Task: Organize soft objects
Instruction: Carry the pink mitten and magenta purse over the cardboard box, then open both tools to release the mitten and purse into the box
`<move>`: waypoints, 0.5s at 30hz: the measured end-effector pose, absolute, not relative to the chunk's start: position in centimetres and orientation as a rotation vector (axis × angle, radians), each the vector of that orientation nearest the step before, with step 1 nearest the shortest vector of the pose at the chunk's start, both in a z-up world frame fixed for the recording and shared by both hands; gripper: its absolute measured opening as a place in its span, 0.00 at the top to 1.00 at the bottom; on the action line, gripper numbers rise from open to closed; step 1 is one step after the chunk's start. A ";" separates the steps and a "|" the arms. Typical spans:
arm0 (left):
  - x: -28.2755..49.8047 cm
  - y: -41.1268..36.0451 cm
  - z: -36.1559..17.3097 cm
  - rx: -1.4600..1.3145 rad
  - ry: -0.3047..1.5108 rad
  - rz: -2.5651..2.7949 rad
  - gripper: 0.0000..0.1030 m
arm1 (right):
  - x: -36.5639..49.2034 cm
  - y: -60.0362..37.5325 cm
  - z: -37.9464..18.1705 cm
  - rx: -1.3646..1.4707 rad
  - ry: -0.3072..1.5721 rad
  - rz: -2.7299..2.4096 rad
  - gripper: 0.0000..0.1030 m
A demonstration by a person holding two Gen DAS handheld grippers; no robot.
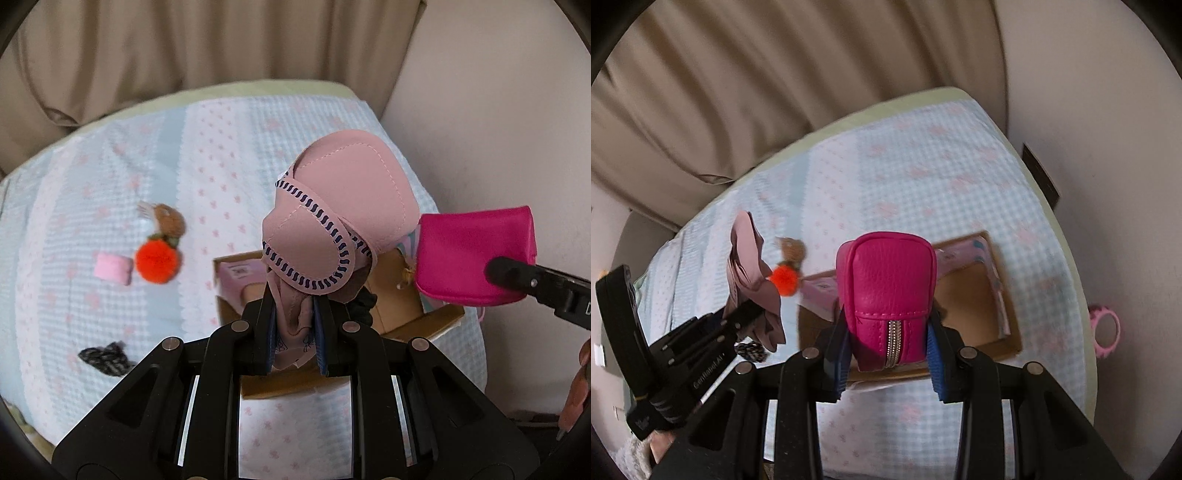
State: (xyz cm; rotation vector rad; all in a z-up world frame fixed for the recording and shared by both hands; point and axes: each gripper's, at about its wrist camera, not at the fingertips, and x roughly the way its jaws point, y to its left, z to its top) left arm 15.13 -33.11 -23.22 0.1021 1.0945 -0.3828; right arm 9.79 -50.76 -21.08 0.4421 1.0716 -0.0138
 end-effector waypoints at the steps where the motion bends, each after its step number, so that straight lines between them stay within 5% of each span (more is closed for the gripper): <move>1: 15.4 -33.5 -23.8 0.106 1.107 -0.384 0.86 | 9.9 -51.1 -21.6 0.447 1.081 -0.021 0.68; 15: 17.6 -37.4 -34.4 0.196 1.356 -0.400 0.86 | 13.1 -54.7 -31.4 0.563 1.271 -0.070 0.68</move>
